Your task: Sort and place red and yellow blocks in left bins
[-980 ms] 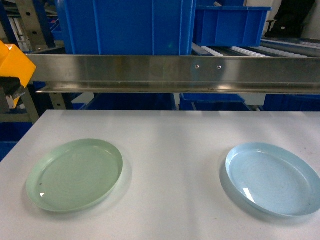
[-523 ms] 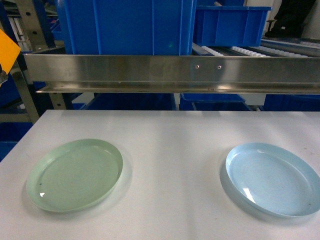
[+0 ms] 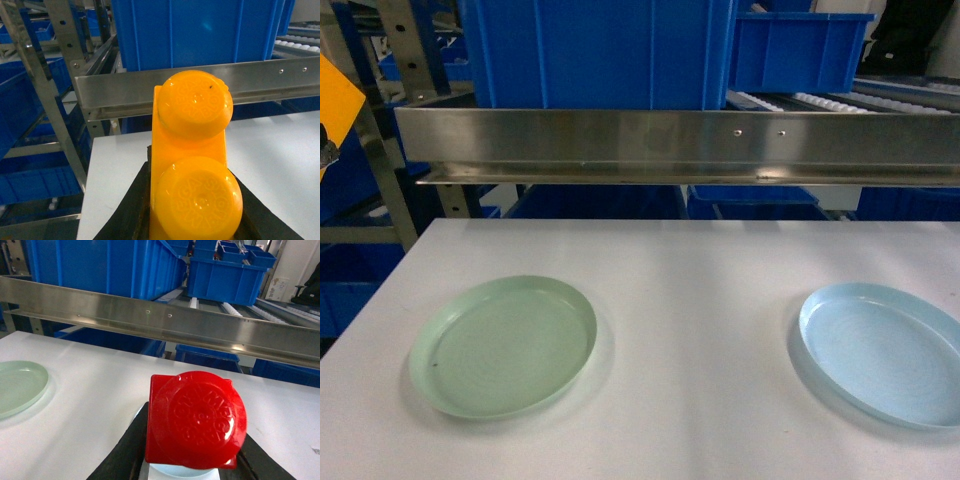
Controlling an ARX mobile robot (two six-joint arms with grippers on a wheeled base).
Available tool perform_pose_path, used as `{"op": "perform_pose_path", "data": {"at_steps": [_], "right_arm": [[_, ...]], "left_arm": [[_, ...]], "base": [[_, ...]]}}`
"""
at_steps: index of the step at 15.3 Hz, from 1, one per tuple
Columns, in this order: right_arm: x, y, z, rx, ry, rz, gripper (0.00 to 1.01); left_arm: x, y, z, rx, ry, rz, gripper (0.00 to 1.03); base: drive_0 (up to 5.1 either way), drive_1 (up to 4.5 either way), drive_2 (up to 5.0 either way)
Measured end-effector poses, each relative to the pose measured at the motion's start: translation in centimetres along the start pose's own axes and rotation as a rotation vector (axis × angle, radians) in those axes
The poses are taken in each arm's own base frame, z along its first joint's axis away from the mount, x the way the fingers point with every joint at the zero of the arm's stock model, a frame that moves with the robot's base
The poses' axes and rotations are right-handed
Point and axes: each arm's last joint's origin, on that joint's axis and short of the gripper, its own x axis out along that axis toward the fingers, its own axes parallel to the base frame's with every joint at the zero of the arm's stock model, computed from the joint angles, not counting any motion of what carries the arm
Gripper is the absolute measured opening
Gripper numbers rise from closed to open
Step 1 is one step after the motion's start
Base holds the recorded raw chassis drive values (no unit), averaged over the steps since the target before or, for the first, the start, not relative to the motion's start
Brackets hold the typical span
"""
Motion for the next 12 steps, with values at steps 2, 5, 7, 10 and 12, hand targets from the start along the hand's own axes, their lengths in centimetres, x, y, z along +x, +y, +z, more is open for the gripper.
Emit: {"op": "perform_pose_path", "data": {"at_steps": [2,5,7,10,12], "right_arm": [[0.00,0.00,-0.02,0.000,0.001,0.000,0.28],[0.00,0.00,-0.03,0.000,0.001,0.000,0.28],[-0.01,0.01,0.00,-0.001,-0.003,0.000,0.28],[-0.01,0.01,-0.03,0.000,0.000,0.000,0.28],[-0.01,0.01,-0.02,0.000,-0.001,0.000,0.28]], "left_arm": [[0.00,0.00,0.00,0.000,0.000,0.000,0.26],[0.00,0.01,-0.02,0.000,0.002,0.002,0.26],[0.00,0.02,0.00,0.000,0.000,0.003,0.26],[0.01,0.03,-0.03,0.000,0.002,0.005,0.26],[0.01,0.03,-0.02,0.000,0.002,0.004,0.26]], "base": [[-5.0,1.90,2.8],[-5.1,2.26,2.3],[-4.9,2.42,2.4],[-4.9,2.52,2.5],[-5.0,2.42,2.4]]}}
